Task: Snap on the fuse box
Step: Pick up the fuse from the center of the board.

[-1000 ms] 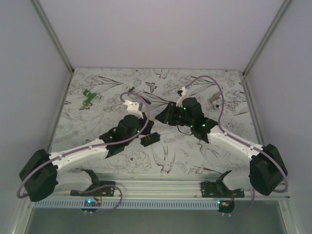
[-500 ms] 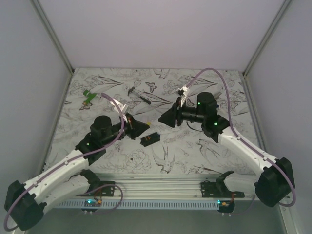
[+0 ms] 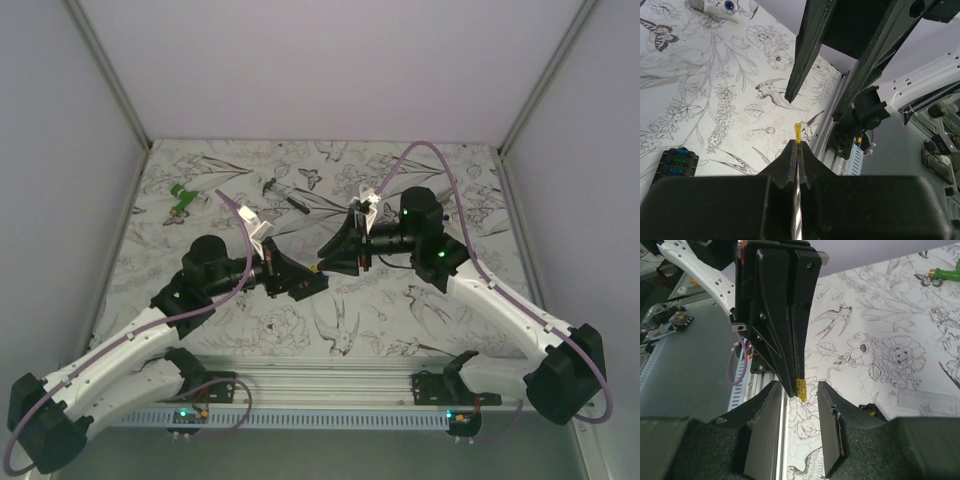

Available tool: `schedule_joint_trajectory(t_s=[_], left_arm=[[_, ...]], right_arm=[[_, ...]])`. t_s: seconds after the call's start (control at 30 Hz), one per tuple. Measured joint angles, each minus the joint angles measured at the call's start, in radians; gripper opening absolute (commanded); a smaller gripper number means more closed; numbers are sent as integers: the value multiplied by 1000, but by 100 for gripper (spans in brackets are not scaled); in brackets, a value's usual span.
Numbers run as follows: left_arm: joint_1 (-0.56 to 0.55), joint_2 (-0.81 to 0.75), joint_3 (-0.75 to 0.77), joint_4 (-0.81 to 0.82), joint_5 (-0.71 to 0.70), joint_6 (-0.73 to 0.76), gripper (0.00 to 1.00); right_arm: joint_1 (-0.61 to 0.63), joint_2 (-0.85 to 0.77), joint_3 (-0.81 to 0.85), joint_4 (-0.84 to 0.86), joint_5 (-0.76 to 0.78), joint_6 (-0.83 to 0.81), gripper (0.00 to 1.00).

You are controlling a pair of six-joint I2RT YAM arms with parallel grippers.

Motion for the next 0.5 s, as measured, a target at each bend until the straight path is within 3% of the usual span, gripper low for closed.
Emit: schedule_joint_trajectory(t_s=[0.5], left_arm=[[-45, -31, 14, -2, 2, 19, 0]], right_arm=[[23, 37, 39, -70, -66, -72, 37]])
